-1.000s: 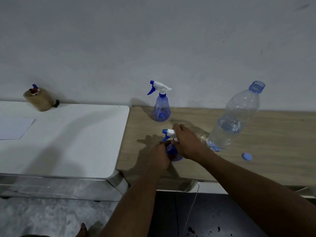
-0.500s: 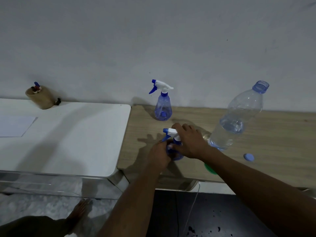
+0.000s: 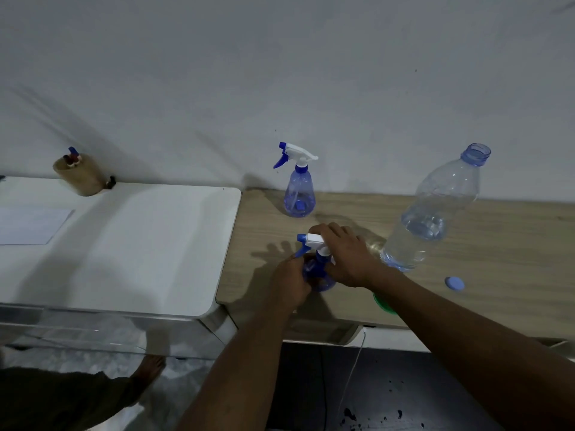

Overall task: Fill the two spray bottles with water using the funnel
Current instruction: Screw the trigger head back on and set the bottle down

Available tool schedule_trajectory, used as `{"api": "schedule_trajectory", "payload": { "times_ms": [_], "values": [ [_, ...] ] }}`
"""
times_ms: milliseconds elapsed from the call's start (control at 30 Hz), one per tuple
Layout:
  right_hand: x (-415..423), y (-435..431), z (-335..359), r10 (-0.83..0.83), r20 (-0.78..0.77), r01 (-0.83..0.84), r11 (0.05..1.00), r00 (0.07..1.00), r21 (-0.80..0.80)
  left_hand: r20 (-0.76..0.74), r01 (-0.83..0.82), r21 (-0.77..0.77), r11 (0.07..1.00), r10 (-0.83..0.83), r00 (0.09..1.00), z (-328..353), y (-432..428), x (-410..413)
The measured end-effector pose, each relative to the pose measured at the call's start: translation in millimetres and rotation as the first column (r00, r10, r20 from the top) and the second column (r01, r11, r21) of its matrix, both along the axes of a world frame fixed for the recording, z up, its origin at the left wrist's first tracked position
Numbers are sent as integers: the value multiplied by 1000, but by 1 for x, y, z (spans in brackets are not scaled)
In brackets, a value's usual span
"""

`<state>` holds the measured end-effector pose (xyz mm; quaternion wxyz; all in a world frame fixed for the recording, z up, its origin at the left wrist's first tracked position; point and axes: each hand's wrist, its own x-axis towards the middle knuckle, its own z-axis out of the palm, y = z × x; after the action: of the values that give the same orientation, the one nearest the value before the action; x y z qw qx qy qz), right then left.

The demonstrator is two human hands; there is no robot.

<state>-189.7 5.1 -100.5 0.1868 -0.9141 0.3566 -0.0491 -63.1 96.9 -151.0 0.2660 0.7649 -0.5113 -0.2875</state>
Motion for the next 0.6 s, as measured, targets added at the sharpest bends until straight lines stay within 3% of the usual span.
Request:
{"api": "schedule_trajectory", "payload": {
  "times_ms": [167, 333, 467, 600],
  "values": [
    [2, 0, 2, -37, -14, 36, 995, 999, -91, 9, 1, 29, 1000, -1, 1000, 3, 0, 0],
    [-1, -5, 3, 21, 37, -24, 994, 999, 103, -29, -1, 24, 1000, 2, 1000, 3, 1, 1],
    [4, -5, 0, -34, 26, 33, 999, 999, 26, -23, 28, 71, 997, -26, 999, 6, -2, 4],
    [4, -6, 3, -5, 68, -6, 986, 998, 166, -28, 31, 69, 997, -29, 999, 5, -1, 4]
  ]
}}
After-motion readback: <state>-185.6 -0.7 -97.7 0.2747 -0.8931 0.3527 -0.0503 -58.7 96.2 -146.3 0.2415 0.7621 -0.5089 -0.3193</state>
